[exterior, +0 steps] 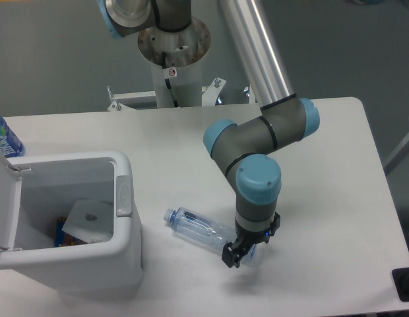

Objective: Place the trash in the trash can
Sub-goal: 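Lower the gripper onto the clear plastic bottle and close on it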

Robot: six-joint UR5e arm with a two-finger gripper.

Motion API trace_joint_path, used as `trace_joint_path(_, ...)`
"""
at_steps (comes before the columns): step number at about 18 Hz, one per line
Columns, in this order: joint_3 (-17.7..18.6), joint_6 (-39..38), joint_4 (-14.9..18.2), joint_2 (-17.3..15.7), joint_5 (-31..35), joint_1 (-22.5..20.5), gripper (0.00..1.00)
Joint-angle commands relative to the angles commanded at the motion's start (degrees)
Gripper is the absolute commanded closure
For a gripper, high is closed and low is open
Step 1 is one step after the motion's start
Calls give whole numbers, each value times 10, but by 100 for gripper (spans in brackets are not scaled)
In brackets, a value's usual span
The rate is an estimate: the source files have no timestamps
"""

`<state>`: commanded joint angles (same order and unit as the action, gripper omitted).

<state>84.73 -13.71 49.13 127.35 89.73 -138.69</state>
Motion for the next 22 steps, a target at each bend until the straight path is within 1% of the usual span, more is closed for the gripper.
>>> trace_joint_path(3,11,0,1,-6,2,2,0)
trace_joint_path(6,14,-1,1,-4,18,2,0)
trace_joint_path(13,25,-12,-1,-2,24,12,0)
trace_joint_path(15,26,-13,0,-2,25,14,8)
trace_joint_path(21,26,-12,-1,-2,24,18,27)
trace_joint_path(22,26,-12,-1,-2,24,18,33)
